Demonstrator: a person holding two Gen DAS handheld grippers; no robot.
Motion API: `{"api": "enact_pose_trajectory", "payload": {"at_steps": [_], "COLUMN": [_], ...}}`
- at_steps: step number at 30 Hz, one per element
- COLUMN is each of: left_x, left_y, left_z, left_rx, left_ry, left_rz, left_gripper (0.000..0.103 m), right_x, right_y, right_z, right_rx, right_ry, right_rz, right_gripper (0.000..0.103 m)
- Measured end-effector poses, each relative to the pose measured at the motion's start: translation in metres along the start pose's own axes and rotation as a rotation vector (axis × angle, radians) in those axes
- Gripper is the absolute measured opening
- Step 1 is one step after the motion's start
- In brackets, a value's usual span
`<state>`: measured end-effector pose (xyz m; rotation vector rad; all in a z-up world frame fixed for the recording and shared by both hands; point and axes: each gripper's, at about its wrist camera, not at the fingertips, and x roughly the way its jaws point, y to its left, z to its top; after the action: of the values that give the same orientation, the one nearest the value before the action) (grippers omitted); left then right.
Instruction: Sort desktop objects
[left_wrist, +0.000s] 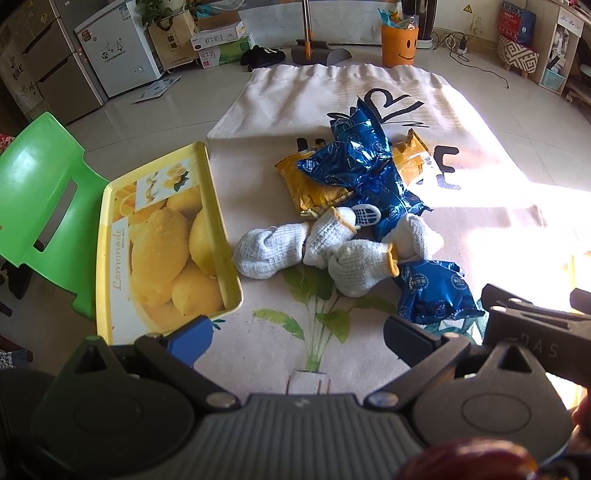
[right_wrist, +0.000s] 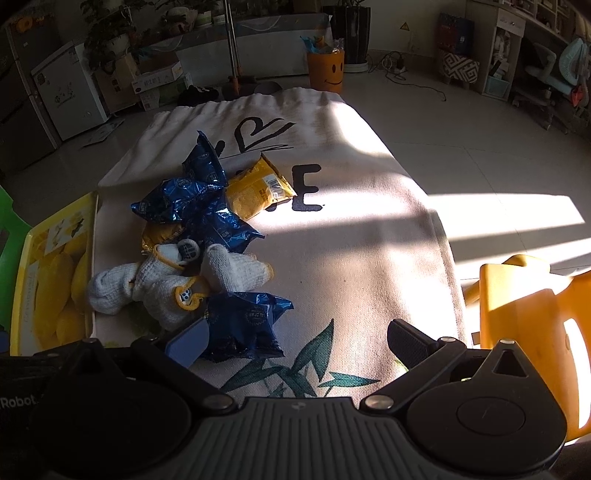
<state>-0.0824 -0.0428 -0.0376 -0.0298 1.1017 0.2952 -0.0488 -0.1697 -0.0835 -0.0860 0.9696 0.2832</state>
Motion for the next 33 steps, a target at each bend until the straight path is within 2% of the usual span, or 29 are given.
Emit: {"api": "enact_pose_trajectory", "payload": {"at_steps": [21,33], "left_x": [0.008,0.018], "left_y": [-0.016,-0.016], "left_z": [0.012,0.025], "left_rx": [0.053,0.090], "left_ry": [-0.015,-0.021], "left_rz": [0.004,-0.026], "left_gripper": [0.103,0.102], "right_x": [0.008,0.019], "right_y": [-0.012,-0.015], "right_z": [0.004,0.006], "right_rx": [0.060,0.097], "right_ry": [0.011,0.042], "right_rz": [-0.037,-0.043], "right_gripper": [0.103,0.103]}}
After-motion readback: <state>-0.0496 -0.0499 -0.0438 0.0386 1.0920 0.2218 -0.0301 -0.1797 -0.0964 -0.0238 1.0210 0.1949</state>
